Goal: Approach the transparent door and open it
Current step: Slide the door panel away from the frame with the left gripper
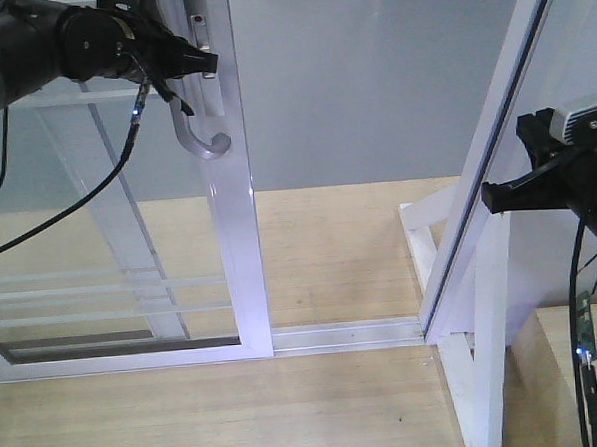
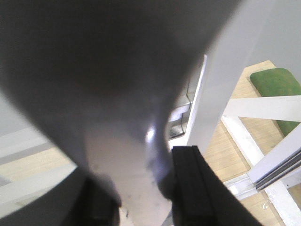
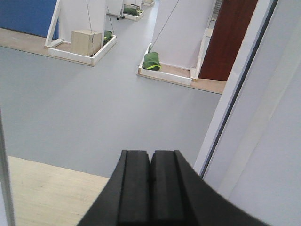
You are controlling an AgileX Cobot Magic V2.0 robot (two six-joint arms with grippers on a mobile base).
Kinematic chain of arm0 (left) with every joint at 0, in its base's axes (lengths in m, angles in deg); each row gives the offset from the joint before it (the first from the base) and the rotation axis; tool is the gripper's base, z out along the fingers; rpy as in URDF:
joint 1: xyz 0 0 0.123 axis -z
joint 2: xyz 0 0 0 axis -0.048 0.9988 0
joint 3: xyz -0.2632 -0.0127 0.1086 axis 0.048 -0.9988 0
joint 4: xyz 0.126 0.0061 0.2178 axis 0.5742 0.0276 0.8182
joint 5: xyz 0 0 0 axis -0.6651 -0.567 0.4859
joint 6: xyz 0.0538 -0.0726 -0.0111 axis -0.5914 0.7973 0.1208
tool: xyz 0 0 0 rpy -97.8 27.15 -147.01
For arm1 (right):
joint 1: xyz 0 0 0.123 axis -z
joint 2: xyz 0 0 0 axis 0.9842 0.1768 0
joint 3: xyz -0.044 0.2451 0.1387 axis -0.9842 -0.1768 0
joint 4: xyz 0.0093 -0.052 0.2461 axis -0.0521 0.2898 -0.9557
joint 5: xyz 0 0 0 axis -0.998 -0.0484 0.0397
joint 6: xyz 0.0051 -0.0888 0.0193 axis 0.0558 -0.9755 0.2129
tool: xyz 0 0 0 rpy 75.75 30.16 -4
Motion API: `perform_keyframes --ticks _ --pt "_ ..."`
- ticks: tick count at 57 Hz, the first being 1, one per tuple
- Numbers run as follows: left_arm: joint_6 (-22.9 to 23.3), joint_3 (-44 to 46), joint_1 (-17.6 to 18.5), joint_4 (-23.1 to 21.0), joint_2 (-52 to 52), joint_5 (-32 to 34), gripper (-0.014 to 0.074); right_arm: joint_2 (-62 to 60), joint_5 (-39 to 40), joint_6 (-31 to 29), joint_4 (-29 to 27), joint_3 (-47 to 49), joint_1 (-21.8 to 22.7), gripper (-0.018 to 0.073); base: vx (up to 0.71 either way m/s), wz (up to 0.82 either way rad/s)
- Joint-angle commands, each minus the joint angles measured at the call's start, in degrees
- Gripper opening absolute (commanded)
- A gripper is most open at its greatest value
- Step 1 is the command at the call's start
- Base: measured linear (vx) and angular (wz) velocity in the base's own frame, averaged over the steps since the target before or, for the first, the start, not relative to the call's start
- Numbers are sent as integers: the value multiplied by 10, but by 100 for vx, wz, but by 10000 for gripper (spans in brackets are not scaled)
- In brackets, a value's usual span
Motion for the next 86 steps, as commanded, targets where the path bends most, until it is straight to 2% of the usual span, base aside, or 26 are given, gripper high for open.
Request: perform_keyframes --ticks 1,21,29,56,65,77,86 --pt "-3 29 -26 27 -81 126 0 -13 40 -9 5 16 2 -3 0 0" --pt "-4 17 -73 28 -118 106 0 4 40 -7 5 16 2 -3 0 0" --pt "-5 17 -79 43 -127 97 0 4 44 -7 5 16 2 -3 0 0" --pt "-5 8 -80 44 -161 57 0 4 45 -7 5 16 2 -3 0 0" --pt "-3 -42 -80 72 -210 65 0 4 45 -7 5 16 2 -3 0 0" --pt "-3 -145 -80 72 -295 75 0 4 48 -7 5 16 2 -3 0 0" --pt "0 -238 -80 72 -369 118 0 2 47 -7 5 16 2 -3 0 0"
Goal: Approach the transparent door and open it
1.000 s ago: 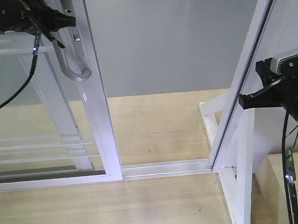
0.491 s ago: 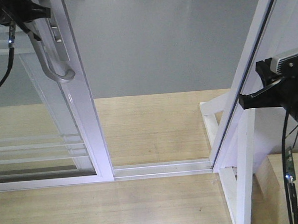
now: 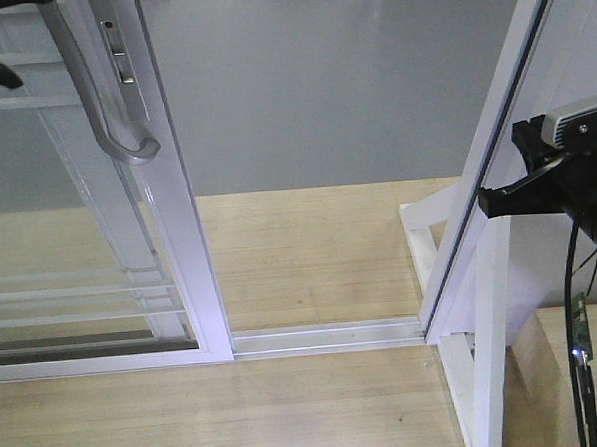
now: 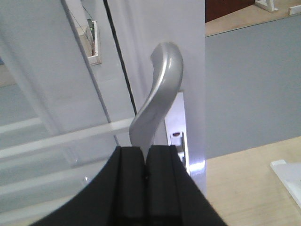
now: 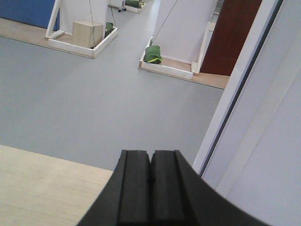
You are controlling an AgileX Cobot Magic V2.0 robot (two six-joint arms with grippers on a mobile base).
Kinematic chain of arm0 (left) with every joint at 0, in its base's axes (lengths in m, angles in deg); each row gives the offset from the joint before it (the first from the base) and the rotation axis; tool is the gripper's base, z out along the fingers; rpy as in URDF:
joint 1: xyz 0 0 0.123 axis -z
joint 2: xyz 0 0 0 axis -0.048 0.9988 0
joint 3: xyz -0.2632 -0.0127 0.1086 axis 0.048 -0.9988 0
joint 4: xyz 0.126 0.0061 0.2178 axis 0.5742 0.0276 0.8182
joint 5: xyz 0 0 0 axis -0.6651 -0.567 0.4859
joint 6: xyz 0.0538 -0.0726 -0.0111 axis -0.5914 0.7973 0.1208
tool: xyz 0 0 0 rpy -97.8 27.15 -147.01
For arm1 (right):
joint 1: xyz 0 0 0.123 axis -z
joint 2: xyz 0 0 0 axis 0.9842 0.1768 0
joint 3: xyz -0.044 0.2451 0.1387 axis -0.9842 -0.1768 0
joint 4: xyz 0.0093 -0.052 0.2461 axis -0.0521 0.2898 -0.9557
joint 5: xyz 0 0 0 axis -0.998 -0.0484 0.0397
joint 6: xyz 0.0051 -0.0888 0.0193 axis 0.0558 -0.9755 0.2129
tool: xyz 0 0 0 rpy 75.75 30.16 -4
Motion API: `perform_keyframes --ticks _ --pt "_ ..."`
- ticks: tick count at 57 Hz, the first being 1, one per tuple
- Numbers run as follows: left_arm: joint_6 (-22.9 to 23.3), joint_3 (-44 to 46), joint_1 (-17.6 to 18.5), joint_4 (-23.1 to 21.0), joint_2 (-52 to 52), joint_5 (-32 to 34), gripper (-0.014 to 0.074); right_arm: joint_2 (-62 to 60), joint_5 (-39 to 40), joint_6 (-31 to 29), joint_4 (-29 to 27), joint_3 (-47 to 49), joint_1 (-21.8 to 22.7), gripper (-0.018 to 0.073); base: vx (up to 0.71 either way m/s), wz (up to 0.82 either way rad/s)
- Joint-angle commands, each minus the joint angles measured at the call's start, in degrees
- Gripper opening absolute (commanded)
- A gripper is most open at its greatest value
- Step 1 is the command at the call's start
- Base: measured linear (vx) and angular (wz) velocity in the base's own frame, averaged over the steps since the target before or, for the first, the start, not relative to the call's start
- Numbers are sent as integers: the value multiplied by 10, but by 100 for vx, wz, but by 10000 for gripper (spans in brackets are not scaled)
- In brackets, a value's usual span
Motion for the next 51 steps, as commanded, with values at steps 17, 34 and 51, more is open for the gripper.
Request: perform_keyframes --ticks 17,34,51 --pt "4 -223 1 -1 -192 141 0 -79 3 -4 6 16 2 -3 0 0" --pt "4 -417 1 -1 -363 147 0 -275 -248 0 4 16 2 -3 0 0" --pt "4 -566 3 -40 -568 124 0 -472 -378 28 5 -13 2 -3 0 0"
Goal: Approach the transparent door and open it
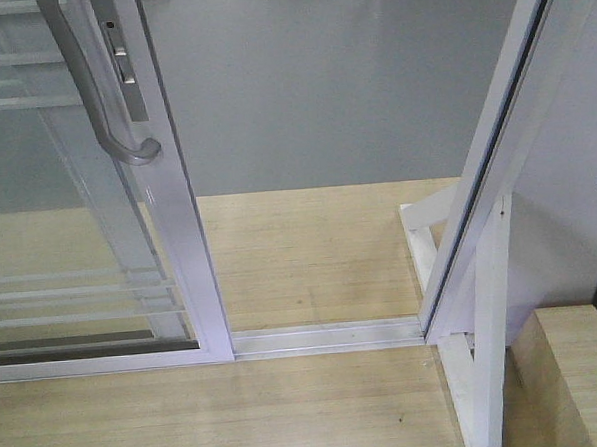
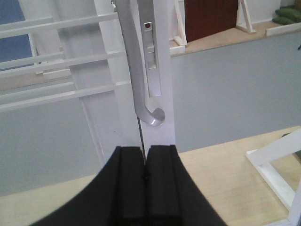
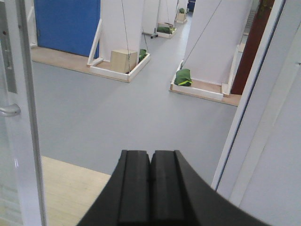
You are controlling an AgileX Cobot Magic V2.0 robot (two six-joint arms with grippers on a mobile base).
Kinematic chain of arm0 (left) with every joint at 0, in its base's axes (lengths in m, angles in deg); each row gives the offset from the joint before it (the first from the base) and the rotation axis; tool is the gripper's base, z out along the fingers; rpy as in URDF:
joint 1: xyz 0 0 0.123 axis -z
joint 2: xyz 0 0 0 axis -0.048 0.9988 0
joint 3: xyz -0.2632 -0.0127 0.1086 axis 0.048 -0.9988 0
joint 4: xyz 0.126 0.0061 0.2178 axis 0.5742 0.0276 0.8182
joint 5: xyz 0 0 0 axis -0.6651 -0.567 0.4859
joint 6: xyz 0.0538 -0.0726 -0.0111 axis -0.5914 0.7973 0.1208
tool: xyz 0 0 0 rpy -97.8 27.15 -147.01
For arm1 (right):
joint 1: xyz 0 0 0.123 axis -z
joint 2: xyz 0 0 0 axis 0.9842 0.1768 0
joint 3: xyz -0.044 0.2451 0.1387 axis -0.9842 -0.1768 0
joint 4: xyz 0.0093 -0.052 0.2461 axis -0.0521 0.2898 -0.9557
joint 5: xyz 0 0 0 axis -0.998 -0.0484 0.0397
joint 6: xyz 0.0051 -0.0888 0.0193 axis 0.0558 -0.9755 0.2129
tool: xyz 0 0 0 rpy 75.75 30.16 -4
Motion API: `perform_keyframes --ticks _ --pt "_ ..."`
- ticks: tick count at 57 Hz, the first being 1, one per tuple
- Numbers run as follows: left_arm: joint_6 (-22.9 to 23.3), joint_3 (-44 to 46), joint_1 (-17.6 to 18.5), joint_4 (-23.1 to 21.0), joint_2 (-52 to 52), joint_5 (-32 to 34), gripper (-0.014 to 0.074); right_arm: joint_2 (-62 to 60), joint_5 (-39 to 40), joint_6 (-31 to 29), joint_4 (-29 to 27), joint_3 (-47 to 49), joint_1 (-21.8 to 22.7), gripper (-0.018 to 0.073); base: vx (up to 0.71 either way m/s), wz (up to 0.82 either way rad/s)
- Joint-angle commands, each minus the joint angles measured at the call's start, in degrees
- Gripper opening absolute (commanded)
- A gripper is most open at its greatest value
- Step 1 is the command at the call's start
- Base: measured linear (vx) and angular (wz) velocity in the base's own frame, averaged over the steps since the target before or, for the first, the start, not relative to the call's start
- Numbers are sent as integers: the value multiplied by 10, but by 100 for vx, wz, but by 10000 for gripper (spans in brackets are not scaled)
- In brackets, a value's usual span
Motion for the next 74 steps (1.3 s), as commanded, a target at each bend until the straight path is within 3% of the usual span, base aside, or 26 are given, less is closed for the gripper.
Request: perform_keyframes --ticks 1,16,36,62,74 --pt "4 -13 3 -11 -49 26 0 -39 19 6 5 -12 2 -3 0 0" --pt "4 -39 3 -46 -119 2 0 -99 103 8 4 -86 2 -3 0 0" --pt "4 -39 3 -46 -120 -7 0 -99 23 8 4 -86 2 -1 0 0" --pt "4 -39 3 -46 -120 -8 0 -99 20 8 4 -86 2 -1 0 0" --pt "-12 -78 3 -21 -213 -64 0 -99 18 8 4 -86 2 -1 0 0"
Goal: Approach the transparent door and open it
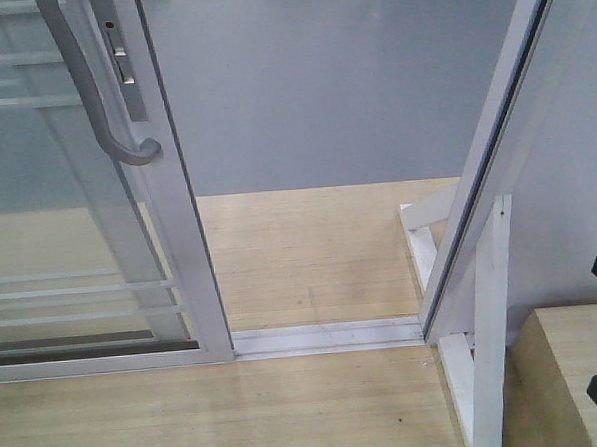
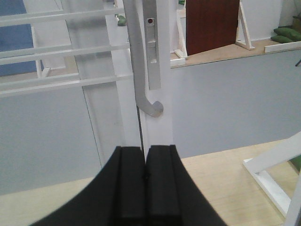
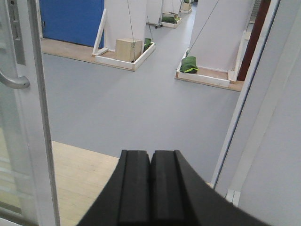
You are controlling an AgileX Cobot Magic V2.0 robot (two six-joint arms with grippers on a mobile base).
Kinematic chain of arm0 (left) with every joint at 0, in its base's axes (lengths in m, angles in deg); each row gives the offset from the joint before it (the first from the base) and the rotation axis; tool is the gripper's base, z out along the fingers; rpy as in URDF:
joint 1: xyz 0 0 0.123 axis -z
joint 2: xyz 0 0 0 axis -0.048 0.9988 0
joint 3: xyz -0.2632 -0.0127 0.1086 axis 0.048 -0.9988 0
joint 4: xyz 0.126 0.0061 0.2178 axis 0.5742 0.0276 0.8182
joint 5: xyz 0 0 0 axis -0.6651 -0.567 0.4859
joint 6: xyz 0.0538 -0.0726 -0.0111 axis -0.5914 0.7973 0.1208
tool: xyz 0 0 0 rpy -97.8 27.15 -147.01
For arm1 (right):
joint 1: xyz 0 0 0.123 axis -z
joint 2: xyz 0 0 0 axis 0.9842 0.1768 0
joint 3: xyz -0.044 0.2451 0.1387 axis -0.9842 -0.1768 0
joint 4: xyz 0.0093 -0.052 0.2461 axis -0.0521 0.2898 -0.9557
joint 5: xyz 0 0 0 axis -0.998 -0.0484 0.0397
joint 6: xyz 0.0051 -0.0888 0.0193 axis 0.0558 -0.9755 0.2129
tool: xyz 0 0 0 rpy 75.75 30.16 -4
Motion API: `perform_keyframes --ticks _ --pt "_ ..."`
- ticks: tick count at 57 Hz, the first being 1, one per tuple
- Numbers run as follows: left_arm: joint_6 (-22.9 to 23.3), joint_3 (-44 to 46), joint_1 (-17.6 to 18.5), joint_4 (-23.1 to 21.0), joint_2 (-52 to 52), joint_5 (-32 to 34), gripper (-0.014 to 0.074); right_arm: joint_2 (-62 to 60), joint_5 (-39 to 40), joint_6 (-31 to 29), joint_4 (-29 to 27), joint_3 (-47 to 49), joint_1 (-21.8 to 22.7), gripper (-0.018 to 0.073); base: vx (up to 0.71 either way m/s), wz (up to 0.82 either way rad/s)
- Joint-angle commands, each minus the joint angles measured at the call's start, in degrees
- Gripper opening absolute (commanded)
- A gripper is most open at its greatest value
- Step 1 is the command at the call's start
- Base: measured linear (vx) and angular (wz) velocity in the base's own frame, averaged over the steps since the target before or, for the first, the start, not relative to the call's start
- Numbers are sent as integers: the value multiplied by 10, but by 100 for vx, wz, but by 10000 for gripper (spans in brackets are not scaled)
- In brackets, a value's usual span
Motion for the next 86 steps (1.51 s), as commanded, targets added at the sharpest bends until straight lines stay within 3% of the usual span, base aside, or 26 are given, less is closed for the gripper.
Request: perform_keyframes --ticks 1,7,14,23,70,75,85,86 --pt "-1 -17 3 3 -34 28 0 4 44 -2 2 17 2 -1 0 0" --pt "1 -76 3 3 -92 50 0 4 44 -2 2 17 2 -1 0 0" --pt "13 -135 3 3 -88 124 0 4 43 -2 2 17 2 -1 0 0" --pt "15 -129 3 3 -87 97 0 4 44 -2 2 17 2 -1 0 0" --pt "15 -129 3 3 -87 97 0 -1 36 -11 14 17 2 -1 0 0" --pt "15 -129 3 3 -87 97 0 -24 52 -10 29 -8 2 -1 0 0" --pt "15 -129 3 3 -87 97 0 -117 168 -8 49 -153 2 -1 0 0" --pt "15 -129 3 3 -87 97 0 -129 149 -6 49 -152 2 -1 0 0"
